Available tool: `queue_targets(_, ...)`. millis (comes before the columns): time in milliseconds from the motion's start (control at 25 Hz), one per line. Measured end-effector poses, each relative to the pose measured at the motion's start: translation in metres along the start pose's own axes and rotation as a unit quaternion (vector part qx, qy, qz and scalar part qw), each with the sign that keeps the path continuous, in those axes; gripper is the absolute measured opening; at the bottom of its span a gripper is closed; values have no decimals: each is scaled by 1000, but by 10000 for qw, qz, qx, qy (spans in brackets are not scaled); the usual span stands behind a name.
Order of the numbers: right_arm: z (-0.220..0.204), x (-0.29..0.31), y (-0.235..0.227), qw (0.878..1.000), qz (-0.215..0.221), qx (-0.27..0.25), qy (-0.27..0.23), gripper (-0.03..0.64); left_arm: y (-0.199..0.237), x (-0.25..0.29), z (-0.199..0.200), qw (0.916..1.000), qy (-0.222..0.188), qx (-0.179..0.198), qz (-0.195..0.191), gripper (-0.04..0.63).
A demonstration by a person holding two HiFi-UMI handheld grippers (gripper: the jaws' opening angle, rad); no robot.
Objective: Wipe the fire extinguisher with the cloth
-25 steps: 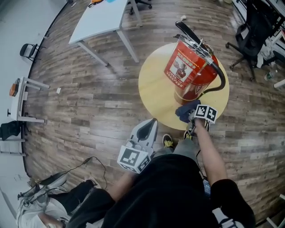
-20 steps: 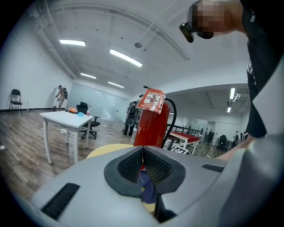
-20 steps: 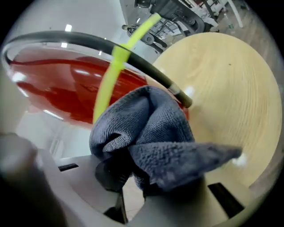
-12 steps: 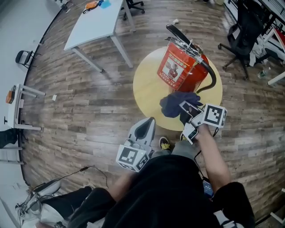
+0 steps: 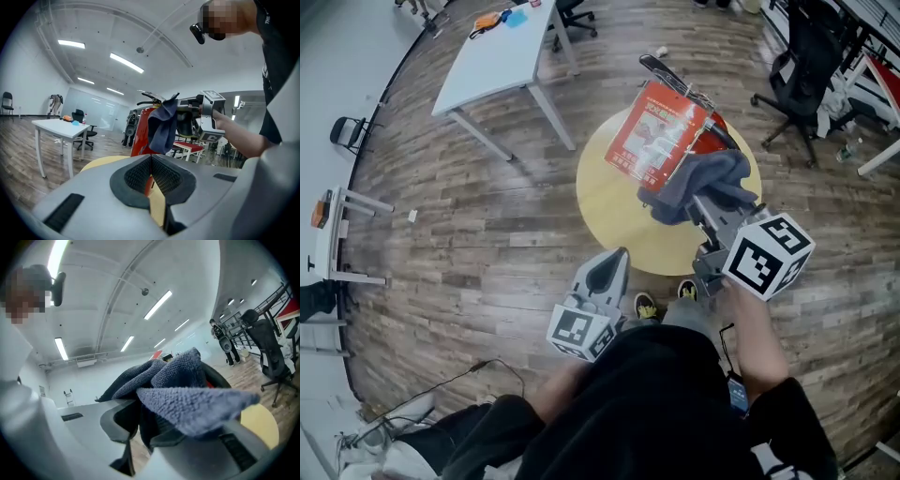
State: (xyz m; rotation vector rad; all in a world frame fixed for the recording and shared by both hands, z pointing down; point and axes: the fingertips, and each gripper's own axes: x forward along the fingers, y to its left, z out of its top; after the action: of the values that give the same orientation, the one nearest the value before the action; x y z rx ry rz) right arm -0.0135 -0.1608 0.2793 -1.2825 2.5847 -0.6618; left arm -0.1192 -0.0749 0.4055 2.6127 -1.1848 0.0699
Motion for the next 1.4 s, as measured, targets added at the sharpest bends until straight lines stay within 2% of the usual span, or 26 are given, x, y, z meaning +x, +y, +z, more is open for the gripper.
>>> queue_targets(160,13,4,-1,9929,-548,-1048,127,67,-4,2,0,10000,-14,15,-56,23)
queue_targets(320,-18,14,3,9881,-450,-1311,661,67,-3,3,-1,10000,-15,-21,-37,23)
queue_targets(400,-49,16,-7,9814,-633,-1494,1025,66,-1,1,-1,10000,-19,-45,6,23)
queue_targets(480,-87,12,-31,9766,-916,-1408,1342,66,2,-2,-3,10000,-19,-63,55,23)
queue_targets(640,-160,6,-81,9706,-1343,-828,1820,66,11,-6,-7,9998,47,-108,129,23)
queue_targets(760,-193,-4,-107,9644,-1643,-559,1995,64,16,-7,-5,9998,53,-127,162,23)
queue_targets(840,-177,-13,-103,9670,-1700,-836,1701,64,18,-7,-3,9998,25,-112,172,23)
queue_targets(920,-130,-20,-85,9656,-1733,-1606,1084,64,21,-5,-4,9998,23,-119,182,23)
queue_targets(960,-100,-22,-73,9596,-1759,-2077,718,64,21,-4,-5,9997,31,-130,183,23)
queue_targets(1040,-45,-24,-46,9370,-1778,-3007,36,64,20,-2,-5,9998,32,-139,153,23)
queue_targets(1160,1,-23,-13,8863,-1772,-4260,-395,64,13,2,-3,9999,1,-114,23,23)
queue_targets(1200,7,-22,-8,8754,-1820,-4458,-426,64,10,4,-2,9999,-4,-104,-21,23)
queue_targets(1240,12,-21,-6,8705,-1901,-4521,-416,64,9,5,-2,9999,-3,-92,-59,23)
queue_targets(1320,19,-14,-9,8699,-2023,-4487,-317,64,7,8,-1,9999,2,-75,-111,23)
queue_targets(1400,25,-6,-9,8738,-1945,-4444,-326,64,5,10,0,9999,-6,-73,-133,23)
